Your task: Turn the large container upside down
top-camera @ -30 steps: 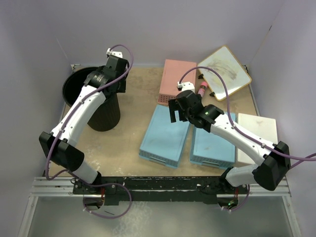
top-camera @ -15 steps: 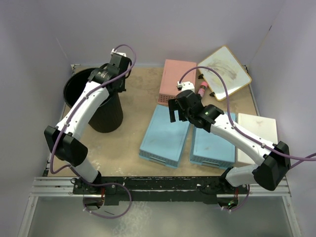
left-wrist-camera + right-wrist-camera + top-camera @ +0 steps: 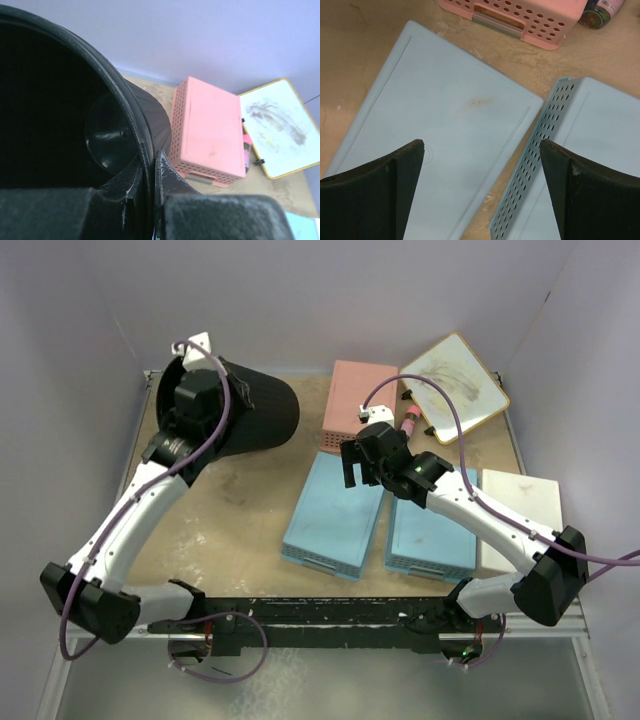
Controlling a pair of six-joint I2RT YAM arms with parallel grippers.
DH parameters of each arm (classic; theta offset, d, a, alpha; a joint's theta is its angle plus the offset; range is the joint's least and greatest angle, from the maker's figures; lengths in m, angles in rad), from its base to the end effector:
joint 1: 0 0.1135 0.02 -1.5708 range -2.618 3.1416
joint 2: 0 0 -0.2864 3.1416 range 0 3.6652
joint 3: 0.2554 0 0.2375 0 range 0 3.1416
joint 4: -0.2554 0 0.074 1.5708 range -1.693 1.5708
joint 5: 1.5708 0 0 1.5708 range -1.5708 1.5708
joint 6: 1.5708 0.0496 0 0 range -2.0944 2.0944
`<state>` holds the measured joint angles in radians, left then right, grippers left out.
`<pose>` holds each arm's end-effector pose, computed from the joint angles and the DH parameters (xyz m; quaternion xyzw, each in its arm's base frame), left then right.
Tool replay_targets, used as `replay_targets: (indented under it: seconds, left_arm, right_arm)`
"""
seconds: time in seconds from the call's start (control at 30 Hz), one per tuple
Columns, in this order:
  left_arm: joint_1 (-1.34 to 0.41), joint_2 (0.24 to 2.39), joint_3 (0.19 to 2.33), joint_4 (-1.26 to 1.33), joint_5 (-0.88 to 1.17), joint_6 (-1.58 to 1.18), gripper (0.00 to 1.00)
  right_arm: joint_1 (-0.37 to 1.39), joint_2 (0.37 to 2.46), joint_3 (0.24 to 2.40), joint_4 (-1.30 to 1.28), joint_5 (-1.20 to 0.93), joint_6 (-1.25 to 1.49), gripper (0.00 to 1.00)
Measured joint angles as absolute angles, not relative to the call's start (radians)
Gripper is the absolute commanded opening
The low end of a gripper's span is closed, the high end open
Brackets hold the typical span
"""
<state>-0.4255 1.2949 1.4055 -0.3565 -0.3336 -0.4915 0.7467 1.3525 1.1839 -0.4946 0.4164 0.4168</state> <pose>0.2626 -0.1012 0.4446 -0.1277 0.7738 -0.1511 0.6018 0.2255 0.1813 0.3402 -0.0550 0.8823 0.0805 0.4604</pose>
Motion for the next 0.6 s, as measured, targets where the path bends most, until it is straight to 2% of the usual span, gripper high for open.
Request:
replay_targets:
  seconds: [0.23,0.6]
  left_arm:
    - [-0.401,1.168,1.093,-0.068,-0.346,-0.621,0.00]
    - [-0.193,1.024,0.680,0.327,-0.269,-0.882,0.00]
  right_arm:
    - [0.747,1.353,1.174,-0.495,0.411,0.419,1.00]
    - [0.747,1.353,1.169,-0.495,0.395,0.418,1.00]
